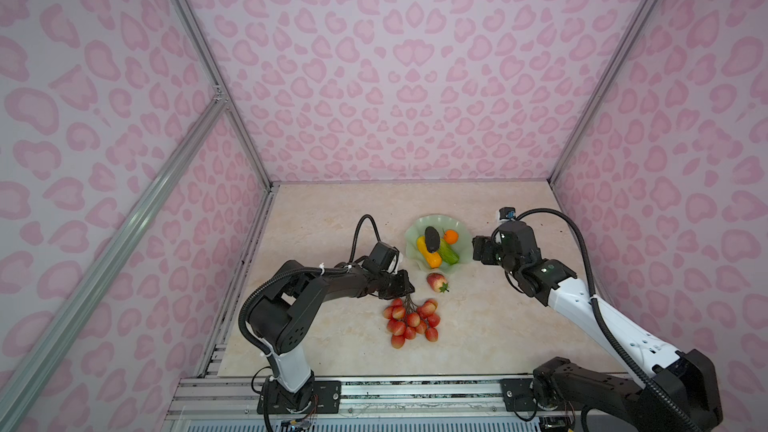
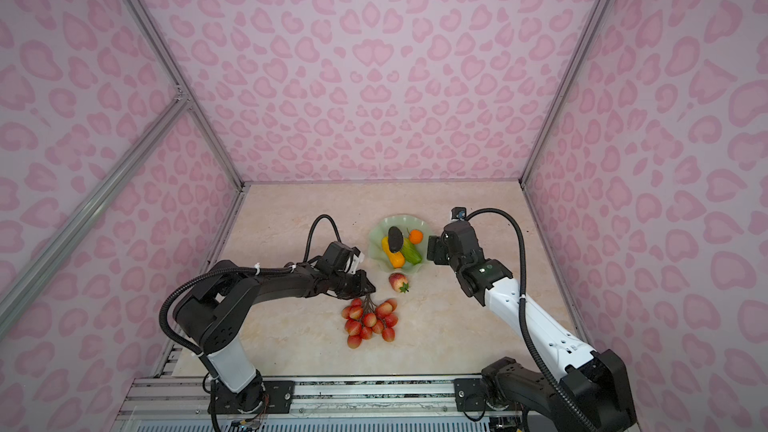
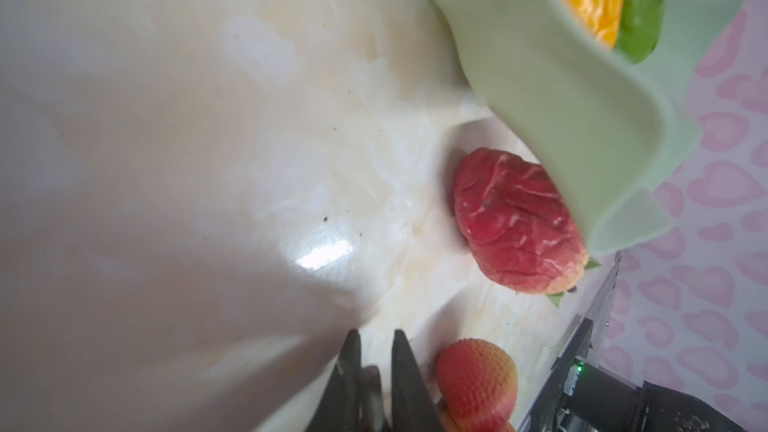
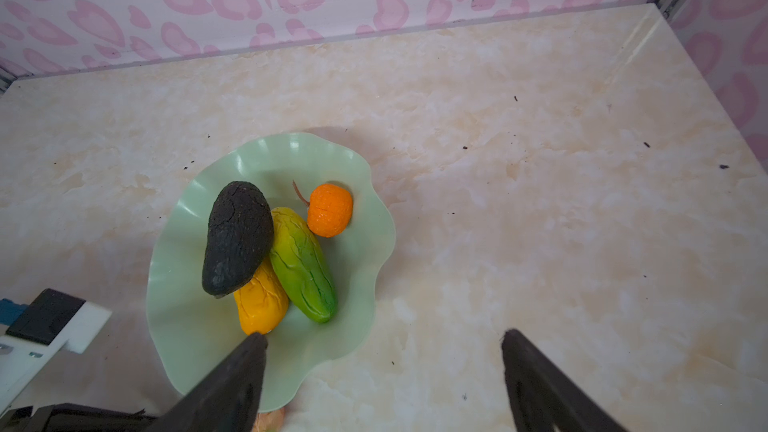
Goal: Place and organize the fake fruits in the fruit bowl
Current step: 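Grasp the lychee bunch stem with the left gripper while the right arm withdraws, then lift the lychee bunch with the left gripper and lay it in the bowl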
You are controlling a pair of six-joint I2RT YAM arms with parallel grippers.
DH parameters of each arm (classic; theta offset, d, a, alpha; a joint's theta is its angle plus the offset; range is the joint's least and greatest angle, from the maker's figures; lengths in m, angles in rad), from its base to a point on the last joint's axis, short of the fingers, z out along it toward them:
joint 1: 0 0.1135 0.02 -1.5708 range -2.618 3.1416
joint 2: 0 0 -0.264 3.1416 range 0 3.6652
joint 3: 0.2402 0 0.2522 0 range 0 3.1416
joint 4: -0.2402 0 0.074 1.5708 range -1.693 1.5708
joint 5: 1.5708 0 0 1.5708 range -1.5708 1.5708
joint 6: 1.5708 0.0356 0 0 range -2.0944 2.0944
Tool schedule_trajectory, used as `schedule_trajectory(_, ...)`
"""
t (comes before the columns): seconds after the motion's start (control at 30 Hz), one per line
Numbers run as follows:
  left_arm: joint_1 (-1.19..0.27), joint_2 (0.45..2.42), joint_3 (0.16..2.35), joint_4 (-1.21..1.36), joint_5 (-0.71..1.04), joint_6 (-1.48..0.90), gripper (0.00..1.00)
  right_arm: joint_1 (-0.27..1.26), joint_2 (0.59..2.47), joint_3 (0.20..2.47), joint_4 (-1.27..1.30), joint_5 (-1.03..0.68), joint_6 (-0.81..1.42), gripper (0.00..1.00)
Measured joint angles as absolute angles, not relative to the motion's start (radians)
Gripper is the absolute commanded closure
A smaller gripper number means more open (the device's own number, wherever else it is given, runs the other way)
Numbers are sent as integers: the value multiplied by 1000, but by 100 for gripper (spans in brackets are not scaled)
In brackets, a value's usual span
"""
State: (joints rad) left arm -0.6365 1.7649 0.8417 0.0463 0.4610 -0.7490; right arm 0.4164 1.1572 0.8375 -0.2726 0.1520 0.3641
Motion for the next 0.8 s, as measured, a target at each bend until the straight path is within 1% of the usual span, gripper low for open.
schedule_trajectory(0.1,-636,1736,843,40,474,-748,96,410,1170,838,-270,148,364,12)
schedule_trajectory(0.4,-623,1584,875,-40,516,-690,96,402,1202,847,-241,128,374,12)
schedule_trajectory(0.57,-623,1494,1016,-158,532,-580,96,382,1194,842,-226,100,378,9)
schedule_trajectory(0.7,-623,1490,1148,-200,562,-527,96,357,1159,816,-222,92,390,6)
schedule_trajectory(0.8,-623,1526,1255,-212,588,-499,96,326,1111,776,-197,57,402,3)
